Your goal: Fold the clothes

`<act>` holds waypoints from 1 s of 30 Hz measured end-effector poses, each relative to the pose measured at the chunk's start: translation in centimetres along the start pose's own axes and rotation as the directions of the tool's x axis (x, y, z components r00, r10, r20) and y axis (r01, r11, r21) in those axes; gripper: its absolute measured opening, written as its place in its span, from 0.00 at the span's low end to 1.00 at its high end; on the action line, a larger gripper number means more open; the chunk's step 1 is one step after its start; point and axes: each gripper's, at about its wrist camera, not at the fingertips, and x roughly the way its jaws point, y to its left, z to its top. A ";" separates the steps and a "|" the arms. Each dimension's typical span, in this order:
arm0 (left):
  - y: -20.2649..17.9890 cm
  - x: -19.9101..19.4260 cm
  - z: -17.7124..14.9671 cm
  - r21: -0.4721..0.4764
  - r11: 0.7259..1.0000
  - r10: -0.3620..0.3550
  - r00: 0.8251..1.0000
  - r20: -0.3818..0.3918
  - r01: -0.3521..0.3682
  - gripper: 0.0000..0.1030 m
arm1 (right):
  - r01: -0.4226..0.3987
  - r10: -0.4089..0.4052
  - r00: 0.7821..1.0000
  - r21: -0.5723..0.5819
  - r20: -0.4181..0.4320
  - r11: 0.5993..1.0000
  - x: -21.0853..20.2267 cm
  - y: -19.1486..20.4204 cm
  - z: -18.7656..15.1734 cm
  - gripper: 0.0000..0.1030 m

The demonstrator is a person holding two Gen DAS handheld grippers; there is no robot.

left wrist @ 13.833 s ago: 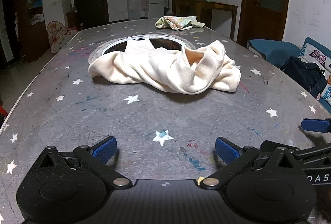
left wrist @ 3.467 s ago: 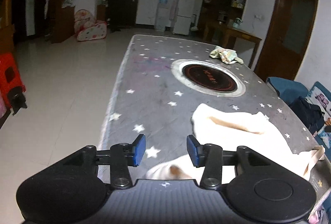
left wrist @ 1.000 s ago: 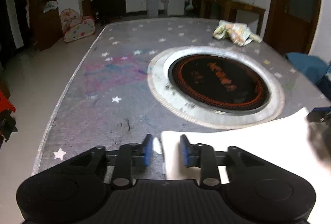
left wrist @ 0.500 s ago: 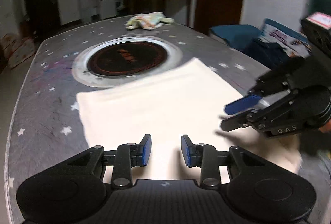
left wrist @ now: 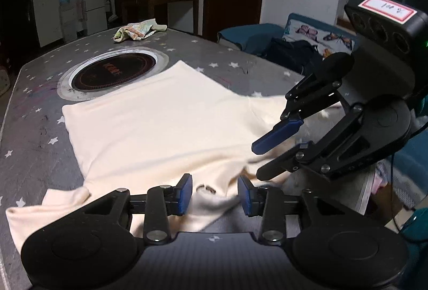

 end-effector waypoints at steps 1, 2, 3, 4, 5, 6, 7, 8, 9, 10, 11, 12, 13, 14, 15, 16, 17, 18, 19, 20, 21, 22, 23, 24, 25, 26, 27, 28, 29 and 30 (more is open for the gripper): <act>-0.1 0.1 -0.2 0.004 1.000 0.006 1.000 -0.008 -0.006 0.39 | 0.013 -0.013 1.000 -0.006 -0.005 1.000 0.3 0.2 -0.2 0.24; -0.3 0.3 -0.3 0.011 1.000 0.017 1.000 -0.015 -0.016 0.39 | 0.027 -0.027 1.000 -0.012 -0.010 1.000 0.5 0.4 -0.5 0.24; -0.5 0.4 -0.5 0.018 0.999 0.027 0.999 -0.021 -0.027 0.38 | 0.045 -0.045 0.999 -0.012 -0.019 0.999 0.9 0.5 -0.6 0.24; -0.5 0.5 -0.6 0.018 0.999 0.037 0.999 -0.027 -0.036 0.37 | 0.059 -0.059 0.998 -0.008 -0.024 0.998 1.1 0.5 -0.7 0.24; -0.5 0.5 -0.6 0.012 0.999 0.037 0.999 -0.029 -0.037 0.37 | 0.071 -0.071 0.997 -0.002 -0.028 0.997 1.3 0.5 -0.9 0.22; -0.6 0.4 -0.7 0.010 0.999 0.038 0.999 -0.027 -0.038 0.35 | 0.073 -0.073 0.997 0.005 -0.027 0.997 1.3 0.5 -1.0 0.19; -0.6 0.3 -0.7 0.009 0.999 0.040 0.999 -0.024 -0.040 0.29 | 0.075 -0.074 0.997 0.010 -0.022 0.997 1.2 0.5 -1.0 0.18; -0.7 0.3 -0.8 0.008 0.999 0.042 0.999 -0.025 -0.042 0.21 | 0.081 -0.080 0.997 0.010 -0.016 0.997 1.1 0.5 -1.0 0.16; -0.7 0.2 -0.9 0.007 0.999 0.044 0.999 -0.026 -0.044 0.19 | 0.086 -0.086 0.996 0.006 -0.013 0.996 1.0 0.6 -1.0 0.14; -0.7 0.1 -1.0 0.007 0.999 0.046 0.999 -0.027 -0.046 0.15 | 0.090 -0.090 0.996 0.002 -0.012 0.996 1.0 0.6 -1.0 0.12; -0.7 -0.1 -1.1 0.004 0.999 0.043 0.999 -0.023 -0.043 0.12 | 0.094 -0.094 0.996 -0.001 -0.009 0.996 0.9 0.7 -1.0 0.10; -0.8 -0.5 -1.1 0.003 0.999 0.037 0.999 -0.012 -0.037 0.12 | 0.098 -0.098 0.995 -0.004 -0.006 0.995 0.8 0.7 -1.0 0.07; -0.8 -0.9 -1.1 0.003 1.000 0.031 1.000 0.000 -0.031 0.12 | 0.103 -0.103 0.995 -0.004 0.001 0.995 0.6 0.7 -1.0 0.07; -0.9 -1.4 -1.1 0.009 1.000 0.018 1.000 0.013 -0.018 0.12 | 0.108 -0.108 0.994 -0.004 0.010 0.994 0.3 0.8 -1.0 0.07; -1.0 -1.7 -1.3 0.019 1.000 0.010 1.000 0.016 -0.011 0.11 | 0.102 -0.102 0.995 -0.007 0.015 0.995 0.0 0.8 -1.0 0.07; -1.2 -1.9 -1.4 0.030 1.000 0.004 1.000 0.017 -0.005 0.11 | 0.093 -0.093 0.995 -0.011 0.019 0.996 -0.3 0.8 -1.1 0.07; -1.4 -2.1 -1.5 0.040 0.999 -0.002 1.000 0.018 0.001 0.11 | 0.092 -0.091 0.996 -0.014 0.022 0.996 -0.5 0.9 -1.1 0.07; -1.5 -2.0 -1.7 0.049 0.999 -0.005 1.000 0.010 0.005 0.11 | 0.092 -0.092 0.996 -0.017 0.024 0.996 -0.6 0.9 -1.1 0.07; -1.6 -1.9 -1.9 0.057 0.998 -0.007 1.000 0.001 0.007 0.11 | 0.084 -0.083 0.996 -0.020 0.021 0.996 -0.5 1.0 -1.1 0.08; -1.6 -1.8 -2.1 0.066 0.998 -0.010 1.000 -0.009 0.010 0.11 | 0.072 -0.071 0.997 -0.025 0.019 0.997 -0.3 1.1 -1.1 0.10; -1.6 -1.8 -2.2 0.065 0.998 -0.014 1.000 -0.015 0.015 0.11 | 0.068 -0.067 0.998 -0.029 0.020 0.997 -0.2 1.2 -1.1 0.13; -1.5 -1.8 -2.3 0.062 0.998 -0.016 1.000 -0.019 0.017 0.11 | 0.074 -0.073 0.997 -0.038 0.020 0.997 0.0 1.4 -1.1 0.13; -1.5 -1.8 -2.4 0.064 0.998 -0.022 1.000 -0.022 0.024 0.11 | 0.082 -0.081 0.997 -0.048 0.020 0.995 0.3 1.7 -1.0 0.14; -1.5 -1.9 -2.4 0.065 0.997 -0.029 0.999 -0.025 0.031 0.11 | 0.086 -0.085 0.996 -0.051 0.020 0.995 0.6 1.8 -1.0 0.14; -1.4 -2.0 -2.4 0.067 0.997 -0.029 0.999 -0.027 0.031 0.11 | 0.088 -0.087 0.996 -0.051 0.020 0.995 0.9 1.8 -1.0 0.14; -1.4 -2.0 -2.4 0.069 0.997 -0.028 0.999 -0.027 0.030 0.11 | 0.080 -0.079 0.997 -0.047 0.014 0.996 1.2 1.8 -1.0 0.14; -1.2 -2.2 -2.1 0.064 0.998 -0.026 0.999 -0.020 0.027 0.11 | 0.068 -0.067 0.998 -0.040 0.008 0.997 1.4 1.7 -1.1 0.14; -1.0 -2.3 -1.8 0.058 0.998 -0.023 1.000 -0.011 0.023 0.12 | 0.055 -0.055 0.998 -0.037 0.000 0.998 1.6 1.7 -1.2 0.14; -0.8 -2.5 -1.5 0.052 0.998 -0.020 1.000 -0.003 0.020 0.12 | 0.046 -0.047 0.999 -0.039 -0.006 0.998 1.8 1.8 -1.3 0.15; -0.6 -2.5 -1.0 0.044 0.999 -0.016 1.000 0.011 0.015 0.12 | 0.046 -0.046 0.999 -0.045 -0.007 0.998 1.7 2.0 -1.5 0.15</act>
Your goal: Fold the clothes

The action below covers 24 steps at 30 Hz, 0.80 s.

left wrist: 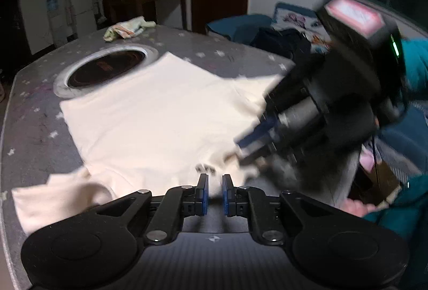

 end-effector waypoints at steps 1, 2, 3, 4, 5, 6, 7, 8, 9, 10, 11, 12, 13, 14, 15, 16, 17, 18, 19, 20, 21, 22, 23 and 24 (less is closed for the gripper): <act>0.2 0.1 0.6 -0.008 1.000 0.005 1.000 0.014 -0.005 0.12 | 0.001 -0.001 1.000 -0.006 0.000 1.000 0.0 0.2 -0.1 0.15; 0.4 0.1 1.1 -0.016 1.000 0.011 1.000 0.029 -0.011 0.12 | -0.002 0.002 1.000 -0.004 0.001 1.000 -0.2 0.2 -0.2 0.15; 0.5 0.5 1.7 -0.029 1.000 0.010 0.999 0.035 -0.008 0.12 | -0.008 0.008 1.000 0.002 0.003 1.000 -0.4 0.2 -0.2 0.15; 0.6 1.0 2.1 -0.039 0.999 0.000 0.999 0.041 0.001 0.13 | -0.012 0.012 1.000 0.011 0.009 1.000 -0.7 0.1 -0.3 0.15; 0.7 1.8 2.4 -0.046 0.999 0.000 0.999 0.040 0.002 0.13 | -0.015 0.014 1.000 0.019 0.015 1.000 -1.0 0.0 -0.3 0.15; 0.8 2.5 2.6 -0.054 0.999 0.001 0.999 0.038 0.001 0.13 | -0.018 0.017 1.000 0.028 0.022 0.999 -1.3 -0.1 -0.3 0.15; 0.9 3.3 2.8 -0.069 0.998 -0.005 0.999 0.034 0.007 0.13 | -0.012 0.011 0.999 0.038 0.030 0.999 -1.5 -0.2 -0.4 0.15; 1.0 4.1 3.0 -0.087 0.996 -0.012 0.999 0.030 0.014 0.13 | -0.004 0.003 1.000 0.049 0.031 0.999 -1.7 -0.2 -0.6 0.15; 1.0 4.7 3.1 -0.099 0.995 -0.019 0.999 0.028 0.022 0.13 | -0.005 0.003 1.000 0.059 0.024 0.998 -1.7 -0.3 -0.9 0.15; 1.0 5.3 3.2 -0.111 0.993 -0.026 0.999 0.026 0.029 0.13 | -0.007 0.006 1.000 0.070 0.015 0.998 -1.7 -0.4 -1.2 0.15; 0.9 5.8 3.3 -0.118 0.992 -0.034 0.999 0.024 0.037 0.13 | -0.009 0.009 1.000 0.080 0.006 0.997 -1.6 -0.5 -1.5 0.15; 0.8 6.4 3.4 -0.123 0.991 -0.043 0.999 0.021 0.045 0.13 | -0.010 0.010 1.000 0.087 0.002 0.996 -1.7 -0.6 -1.8 0.15; 0.7 6.8 3.5 -0.127 0.991 -0.047 0.999 0.016 0.049 0.13 | -0.008 0.008 1.000 0.094 0.006 0.996 -2.0 -0.7 -2.1 0.15; 0.6 7.3 3.5 -0.131 0.990 -0.051 0.999 0.010 0.052 0.13 | -0.006 0.004 1.000 0.101 0.013 0.995 -2.3 -0.7 -2.3 0.15; 0.5 7.6 3.6 -0.134 0.989 -0.057 0.998 0.008 0.057 0.13 | -0.002 0.000 1.000 0.113 0.023 0.994 -2.7 -0.9 -2.4 0.15; 0.4 7.9 3.7 -0.137 0.989 -0.062 0.998 0.006 0.063 0.13 | 0.006 -0.010 0.999 0.129 0.033 0.992 -3.2 -1.1 -2.5 0.15; 0.2 8.3 3.7 -0.140 0.988 -0.068 0.998 0.004 0.068 0.13 | 0.019 -0.025 0.999 0.149 0.044 0.989 -3.9 -1.5 -2.7 0.15; 0.0 8.4 3.8 -0.141 0.987 -0.078 0.997 0.005 0.078 0.13 | 0.033 -0.043 0.998 0.173 0.053 0.984 -4.6 -1.9 -3.0 0.15; -0.3 8.6 3.8 -0.142 0.986 -0.089 0.996 0.007 0.089 0.13 | 0.053 -0.066 0.996 0.201 0.061 0.978 -5.3 -2.4 -3.4 0.15; -0.7 8.8 3.9 -0.138 0.985 -0.101 0.995 0.009 0.101 0.13 | 0.078 -0.096 0.993 0.230 0.065 0.970 -6.0 -2.9 -3.8 0.15; -1.1 9.0 3.9 -0.131 0.985 -0.113 0.994 0.009 0.113 0.13 | 0.109 -0.130 0.989 0.264 0.064 0.958 -6.7 -3.6 -4.4 0.15; -1.5 9.2 3.9 -0.124 0.985 -0.123 0.992 0.008 0.123 0.13 | 0.140 -0.165 0.984 0.297 0.061 0.945 -7.4 -4.3 -4.9 0.15; -1.9 9.3 3.9 -0.116 0.984 -0.133 0.991 0.007 0.133 0.14 | 0.171 -0.201 0.978 0.332 0.057 0.928 -8.1 -5.0 -5.5 0.15; -2.3 9.5 3.8 -0.111 0.984 -0.142 0.990 0.004 0.142 0.14 | 0.203 -0.237 0.970 0.366 0.050 0.908 -8.7 -5.8 -6.1 0.16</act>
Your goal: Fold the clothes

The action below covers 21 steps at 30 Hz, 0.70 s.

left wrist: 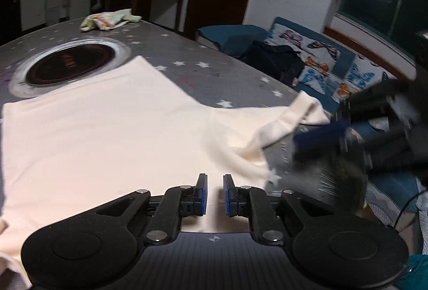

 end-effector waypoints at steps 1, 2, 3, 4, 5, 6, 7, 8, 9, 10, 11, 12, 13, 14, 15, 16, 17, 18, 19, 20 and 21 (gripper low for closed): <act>-0.3 0.2 -0.1 0.004 1.000 -0.009 1.000 -0.004 0.009 0.14 | 0.038 -0.038 0.999 0.032 0.007 0.999 -0.5 -1.0 -0.3 0.16; -0.5 0.3 -0.2 0.008 1.000 -0.012 1.000 -0.008 0.012 0.14 | 0.077 -0.077 0.997 0.065 0.010 0.995 -1.0 -2.1 -0.5 0.18; -0.7 0.4 -0.3 0.012 1.000 -0.014 1.000 -0.012 0.015 0.14 | 0.115 -0.117 0.993 0.099 0.012 0.988 -1.4 -3.2 -0.8 0.19; -1.0 0.5 -0.4 0.016 1.000 -0.017 1.000 -0.017 0.017 0.14 | 0.146 -0.149 0.989 0.128 0.015 0.981 -1.8 -4.2 -0.9 0.20; -1.1 0.6 -0.5 0.017 1.000 -0.017 1.000 -0.019 0.018 0.14 | 0.173 -0.178 0.984 0.155 0.018 0.973 -2.1 -5.2 -1.0 0.22; -1.1 0.7 -0.5 0.018 1.000 -0.017 1.000 -0.021 0.017 0.15 | 0.201 -0.208 0.978 0.182 0.018 0.963 -2.3 -6.1 -1.0 0.23; -1.2 0.7 -0.6 0.018 1.000 -0.016 1.000 -0.023 0.016 0.16 | 0.220 -0.228 0.973 0.205 0.019 0.954 -2.4 -7.0 -1.0 0.24; -1.3 0.8 -0.7 0.019 1.000 -0.015 1.000 -0.024 0.016 0.16 | 0.227 -0.237 0.971 0.224 0.017 0.948 -2.3 -7.8 -1.0 0.27; -1.3 0.8 -0.7 0.020 1.000 -0.014 1.000 -0.025 0.015 0.17 | 0.232 -0.242 0.970 0.241 0.011 0.942 -2.2 -8.5 -1.0 0.31; -1.4 0.8 -0.8 0.021 1.000 -0.013 1.000 -0.027 0.014 0.17 | 0.239 -0.248 0.969 0.252 0.005 0.938 -1.9 -8.9 -1.0 0.33; -1.4 0.8 -0.8 0.022 1.000 -0.013 1.000 -0.028 0.013 0.18 | 0.247 -0.256 0.967 0.260 -0.001 0.933 -1.6 -9.2 -0.9 0.34; -1.4 0.8 -0.8 0.022 1.000 -0.012 1.000 -0.028 0.013 0.18 | 0.253 -0.261 0.965 0.263 -0.007 0.931 -1.2 -9.5 -0.9 0.34; -1.5 0.8 -0.8 0.023 1.000 -0.011 1.000 -0.028 0.012 0.18 | 0.260 -0.265 0.964 0.264 -0.014 0.929 -0.8 -9.8 -0.8 0.34; -1.5 0.8 -0.8 0.023 1.000 -0.012 1.000 -0.029 0.012 0.18 | 0.266 -0.270 0.963 0.264 -0.021 0.927 -0.4 -10.1 -0.7 0.34; -1.4 0.8 -0.8 0.023 1.000 -0.012 0.999 -0.029 0.012 0.18 | 0.269 -0.271 0.962 0.267 -0.031 0.925 0.2 -10.4 -0.6 0.34; -1.4 0.8 -0.8 0.022 1.000 -0.012 0.999 -0.030 0.012 0.18 | 0.275 -0.273 0.961 0.269 -0.044 0.923 0.6 -10.6 -0.6 0.34; -1.4 0.8 -0.8 0.022 1.000 -0.012 0.999 -0.030 0.013 0.19 | 0.282 -0.276 0.959 0.271 -0.058 0.921 1.0 -10.7 -0.5 0.33; -1.4 0.9 -0.8 0.022 1.000 -0.013 0.999 -0.030 0.014 0.19 | 0.288 -0.278 0.958 0.269 -0.077 0.919 1.5 -10.9 -0.5 0.27; -1.4 0.9 -0.8 0.021 1.000 -0.014 0.999 -0.030 0.014 0.19 | 0.293 -0.280 0.956 0.265 -0.088 0.918 1.7 -11.0 -0.5 0.22; -1.4 0.9 -0.8 0.021 1.000 -0.014 0.999 -0.030 0.015 0.18 | 0.293 -0.279 0.956 0.256 -0.091 0.921 1.8 -10.9 -0.5 0.11; -1.4 0.9 -0.8 0.020 1.000 -0.015 0.999 -0.030 0.016 0.19 | 0.294 -0.281 0.956 0.246 -0.087 0.924 1.8 -10.8 -0.5 0.08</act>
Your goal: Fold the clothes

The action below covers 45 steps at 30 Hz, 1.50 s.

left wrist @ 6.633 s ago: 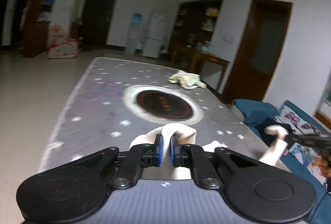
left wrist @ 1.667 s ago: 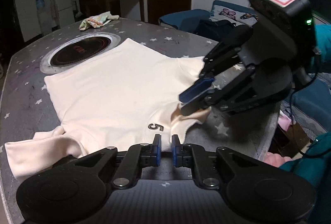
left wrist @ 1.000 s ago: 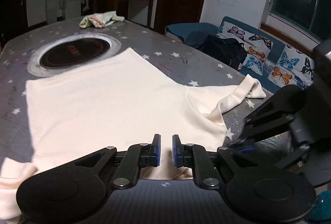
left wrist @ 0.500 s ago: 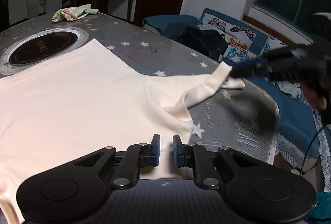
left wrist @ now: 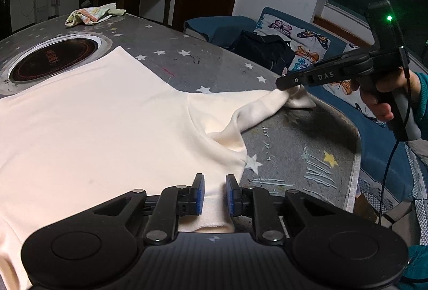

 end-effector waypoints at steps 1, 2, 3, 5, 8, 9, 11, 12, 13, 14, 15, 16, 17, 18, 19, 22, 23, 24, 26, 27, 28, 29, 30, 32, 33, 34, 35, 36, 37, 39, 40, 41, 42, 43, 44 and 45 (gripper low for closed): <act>0.0 0.0 0.0 0.001 1.000 -0.001 1.000 0.000 0.001 0.19 | 0.005 -0.005 1.000 -0.011 0.012 1.000 -0.2 0.1 0.1 0.07; 0.0 0.0 0.0 0.003 1.000 -0.002 1.000 0.000 0.002 0.19 | 0.011 -0.010 1.000 -0.023 0.029 1.000 -0.4 0.3 0.4 0.06; -0.1 0.1 0.0 0.006 1.000 -0.001 1.000 0.000 0.001 0.19 | 0.014 -0.013 0.999 -0.034 0.049 0.999 -0.6 0.4 0.8 0.05; -0.1 0.1 0.0 0.008 1.000 -0.001 1.000 -0.001 0.001 0.20 | 0.014 -0.010 0.996 -0.045 0.094 0.999 -1.2 0.7 1.9 0.05; -0.2 0.0 -0.1 0.012 1.000 0.000 1.000 -0.002 0.000 0.21 | 0.002 0.008 0.978 -0.051 0.208 0.999 -2.7 0.8 3.6 0.05; -0.2 0.0 -0.1 0.014 1.000 0.001 1.000 -0.002 -0.001 0.21 | -0.002 0.015 0.966 -0.052 0.256 0.999 -3.3 0.9 4.3 0.05; -0.3 0.0 -0.1 0.019 1.000 0.000 1.000 -0.001 0.000 0.22 | -0.022 0.028 0.942 -0.022 0.335 1.000 -4.5 0.3 4.5 0.05; -0.3 0.0 -0.2 0.020 1.000 -0.002 1.000 -0.001 0.002 0.22 | -0.031 0.031 0.936 -0.005 0.351 1.000 -4.8 -0.2 4.3 0.06; -0.4 -0.1 -0.2 0.021 1.000 -0.003 1.000 0.000 0.003 0.23 | -0.027 0.023 0.940 0.008 0.340 1.000 -4.7 -0.8 3.9 0.06; -0.4 -0.1 -0.2 0.025 1.000 -0.005 1.000 0.001 0.005 0.24 | 0.000 -0.005 0.950 0.018 0.311 1.000 -4.4 -1.3 3.3 0.11; -0.4 -0.1 -0.2 0.029 1.000 -0.007 1.000 0.001 0.007 0.25 | 0.037 -0.045 0.961 0.033 0.271 0.999 -3.9 -2.0 2.6 0.11; -0.5 -0.1 -0.3 0.033 0.999 -0.009 1.000 0.001 0.009 0.25 | 0.076 -0.086 0.970 0.049 0.229 0.996 -3.3 -2.7 1.7 0.11; -0.5 -0.1 -0.3 0.037 0.999 -0.011 1.000 0.000 0.011 0.26 | 0.106 -0.117 0.976 0.069 0.182 0.992 -2.8 -3.4 1.0 0.11; -0.5 -0.1 -0.2 0.040 0.999 -0.012 1.000 -0.001 0.012 0.26 | 0.134 -0.146 0.980 0.091 0.133 0.987 -2.3 -4.1 0.2 0.12; -0.5 -0.1 -0.2 0.043 0.999 -0.013 1.000 -0.002 0.013 0.27 | 0.145 -0.156 0.982 0.106 0.104 0.984 -2.1 -4.6 -0.4 0.12; -0.4 0.1 -0.1 0.049 0.999 -0.015 1.000 -0.005 0.016 0.28 | 0.144 -0.156 0.985 0.149 0.072 0.978 -1.8 -5.6 -1.3 0.16; -0.5 0.1 -0.1 0.048 0.999 -0.014 1.000 -0.006 0.015 0.28 | 0.133 -0.146 0.987 0.163 0.072 0.978 -1.5 -5.8 -1.2 0.16; -0.5 0.1 -0.1 0.047 0.999 -0.013 1.000 -0.007 0.013 0.28 | 0.119 -0.134 0.988 0.177 0.072 0.977 -1.2 -6.0 -1.1 0.18; -0.6 0.0 -0.1 0.045 0.999 -0.011 1.000 -0.007 0.011 0.28 | 0.103 -0.119 0.990 0.194 0.069 0.975 -0.5 -6.1 -0.7 0.22; -0.6 0.0 -0.1 0.044 0.999 -0.010 1.000 -0.007 0.010 0.29 | 0.104 -0.119 0.991 0.196 0.064 0.975 0.1 -6.2 -0.5 0.22; -0.7 0.0 -0.2 0.045 0.999 -0.009 1.000 -0.006 0.010 0.29 | 0.101 -0.115 0.992 0.202 0.057 0.974 0.9 -6.3 -0.2 0.22; -0.7 0.0 -0.2 0.048 0.999 -0.009 1.000 -0.006 0.009 0.30 | 0.098 -0.110 0.993 0.208 0.050 0.973 1.5 -6.4 -0.1 0.22; -0.8 0.0 -0.2 0.051 0.999 -0.009 1.000 -0.006 0.009 0.30 | 0.094 -0.106 0.993 0.217 0.043 0.972 2.2 -6.7 0.2 0.22; -0.7 0.0 -0.2 0.053 0.999 -0.010 1.000 -0.007 0.010 0.30 | 0.092 -0.101 0.994 0.210 0.032 0.973 3.7 -6.8 0.4 0.22; -0.7 0.0 -0.2 0.054 0.998 -0.011 1.000 -0.007 0.011 0.30 | 0.104 -0.112 0.993 0.201 0.025 0.974 4.3 -6.8 0.5 0.22; -0.7 0.0 -0.2 0.054 0.998 -0.012 1.000 -0.008 0.012 0.30 | 0.118 -0.124 0.992 0.193 0.021 0.974 4.8 -6.8 0.5 0.22; -0.7 0.0 -0.2 0.056 0.998 -0.013 1.000 -0.008 0.013 0.30 | 0.131 -0.137 0.990 0.185 0.018 0.974 5.3 -6.9 0.5 0.22; -0.7 0.0 -0.2 0.060 0.998 -0.014 1.000 -0.007 0.015 0.31 | 0.141 -0.147 0.989 0.186 0.017 0.972 5.6 -7.0 0.6 0.22; -0.8 0.0 -0.3 0.063 0.998 -0.016 1.000 -0.007 0.016 0.32 | 0.151 -0.157 0.988 0.189 0.017 0.970 5.7 -7.1 0.8 0.23; -0.8 -0.1 -0.4 0.071 0.997 -0.019 1.000 -0.005 0.019 0.33 | 0.168 -0.174 0.985 0.196 0.016 0.966 5.8 -7.3 1.1 0.23; -0.9 -0.1 -0.5 0.075 0.997 -0.022 1.000 -0.005 0.022 0.34 | 0.178 -0.185 0.983 0.196 0.017 0.964 5.7 -7.4 1.2 0.23; -0.9 -0.1 -0.5 0.078 0.997 -0.022 1.000 -0.004 0.023 0.35 | 0.194 -0.201 0.979 0.181 0.021 0.964 5.7 -7.3 1.3 0.23; -0.9 -0.1 -0.5 0.078 0.997 -0.023 1.000 -0.003 0.023 0.36 | 0.212 -0.219 0.975 0.162 0.025 0.964 5.8 -7.1 1.4 0.23; -0.9 -0.1 -0.5 0.077 0.997 -0.024 1.000 -0.003 0.024 0.36 | 0.230 -0.237 0.971 0.144 0.030 0.962 5.8 -6.9 1.6 0.23; -0.9 -0.1 -0.5 0.074 0.997 -0.024 1.000 -0.002 0.024 0.36 | 0.230 -0.237 0.971 0.140 0.038 0.963 5.6 -6.7 1.6 0.23; -0.8 -0.1 -0.5 0.069 0.997 -0.024 1.000 -0.001 0.024 0.36 | 0.224 -0.233 0.971 0.140 0.047 0.964 5.3 -6.6 1.7 0.23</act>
